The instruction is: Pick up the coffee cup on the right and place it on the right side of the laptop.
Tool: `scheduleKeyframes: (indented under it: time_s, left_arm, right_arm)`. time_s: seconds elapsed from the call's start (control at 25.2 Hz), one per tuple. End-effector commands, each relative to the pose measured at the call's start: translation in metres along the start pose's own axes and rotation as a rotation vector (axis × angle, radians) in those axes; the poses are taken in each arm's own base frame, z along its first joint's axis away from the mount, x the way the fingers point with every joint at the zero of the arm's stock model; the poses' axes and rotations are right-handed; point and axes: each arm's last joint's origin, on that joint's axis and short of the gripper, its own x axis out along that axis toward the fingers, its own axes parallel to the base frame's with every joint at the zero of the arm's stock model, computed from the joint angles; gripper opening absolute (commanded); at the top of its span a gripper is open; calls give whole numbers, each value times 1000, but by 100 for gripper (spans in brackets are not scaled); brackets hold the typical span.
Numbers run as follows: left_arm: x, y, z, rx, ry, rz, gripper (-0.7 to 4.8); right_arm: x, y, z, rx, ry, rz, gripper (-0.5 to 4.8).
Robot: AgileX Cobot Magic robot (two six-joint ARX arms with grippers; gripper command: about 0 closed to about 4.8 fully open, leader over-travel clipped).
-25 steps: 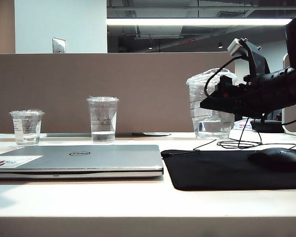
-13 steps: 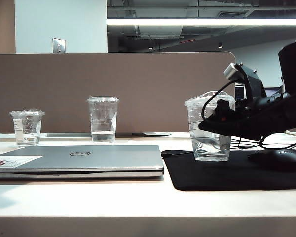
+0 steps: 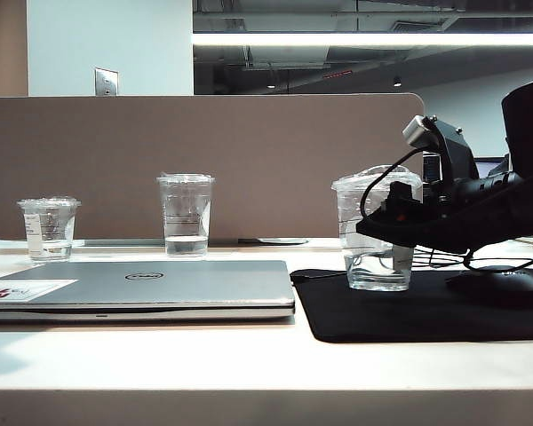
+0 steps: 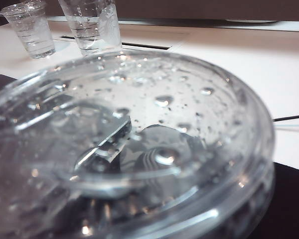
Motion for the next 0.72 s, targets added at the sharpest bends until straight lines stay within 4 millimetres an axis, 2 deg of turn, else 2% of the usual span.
scheduleKeyframes:
  time_s: [0.04, 0.2, 0.24, 0.36, 0.4, 0.72]
  left_arm:
    - [-1, 0, 2, 2, -14, -1, -5]
    - [-1, 0, 2, 2, -15, -1, -5]
    - [-1, 0, 2, 2, -15, -1, -5]
    - [-1, 0, 2, 2, -14, -1, -5]
    - [-1, 0, 2, 2, -14, -1, -5]
    - [-1, 0, 2, 2, -14, -1, -5]
  right_arm:
    - [1, 1, 1, 2, 4, 4, 271]
    - [1, 2, 1, 2, 8, 42, 286]
    - [1, 2, 1, 2, 9, 48, 312]
    - [1, 2, 1, 2, 9, 54, 452]
    - [1, 2, 1, 2, 9, 54, 479]
    - [-2, 3, 6, -3, -3, 54, 479]
